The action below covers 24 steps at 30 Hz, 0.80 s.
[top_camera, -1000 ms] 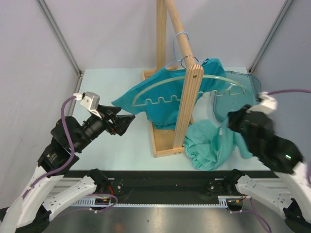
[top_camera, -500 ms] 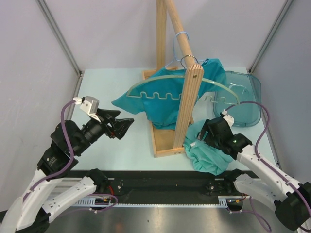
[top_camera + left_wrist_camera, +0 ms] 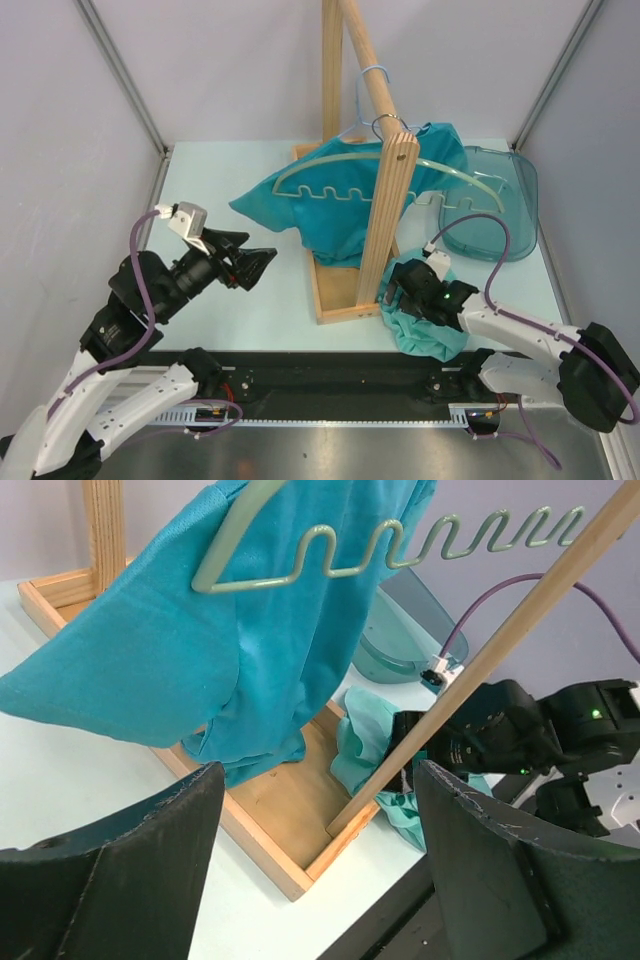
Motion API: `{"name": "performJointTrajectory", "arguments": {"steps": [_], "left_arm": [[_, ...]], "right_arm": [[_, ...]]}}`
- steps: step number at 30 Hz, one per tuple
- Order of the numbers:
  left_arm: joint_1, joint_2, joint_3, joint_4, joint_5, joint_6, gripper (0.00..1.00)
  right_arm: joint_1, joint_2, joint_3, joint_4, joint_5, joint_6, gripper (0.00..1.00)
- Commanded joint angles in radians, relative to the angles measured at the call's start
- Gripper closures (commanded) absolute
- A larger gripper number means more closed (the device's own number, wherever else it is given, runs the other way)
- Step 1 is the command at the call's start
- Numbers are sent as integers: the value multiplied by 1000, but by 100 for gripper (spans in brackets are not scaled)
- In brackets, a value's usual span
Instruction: Remove the t-shirt from the hanger
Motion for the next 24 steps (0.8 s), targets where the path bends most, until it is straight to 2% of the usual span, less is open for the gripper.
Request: {"name": "performJointTrajectory", "arguments": {"steps": [1,4,7,8,10,11,13,14,19,24], "left_arm": [[2,-30,-19,4,0,-11,18],[2,-30,-15,-8,-6,-5,18],[2,-30,-13,-7,-8,-2,18],[2,-31,-13,-4,-6,-2,18],[2,-27,-13,3,-3,-2,18],[2,-24,-13,6,-2,-3,18],[2,-18,-13,10,0,-5,18],[2,-16,-13,12,0,-5,18],[2,-11,-3,26,-8,-12,18],[2,-33,8,33,-54,-28,18]], "right_arm": [[53,33,-26,19,189,136,2],[66,-5,-61,44,198,167,14],[67,-89,-96,63,189,167,33],[67,-149,-101,56,188,164,45],[70,-212,-105,27,198,165,59],[69,-244,-102,-10,204,167,73],[67,-335,-93,-54,229,164,86],[66,-359,-81,-96,235,161,99],[15,-484,-6,-206,251,113,100],[-58,-505,193,-297,278,24,100]]}}
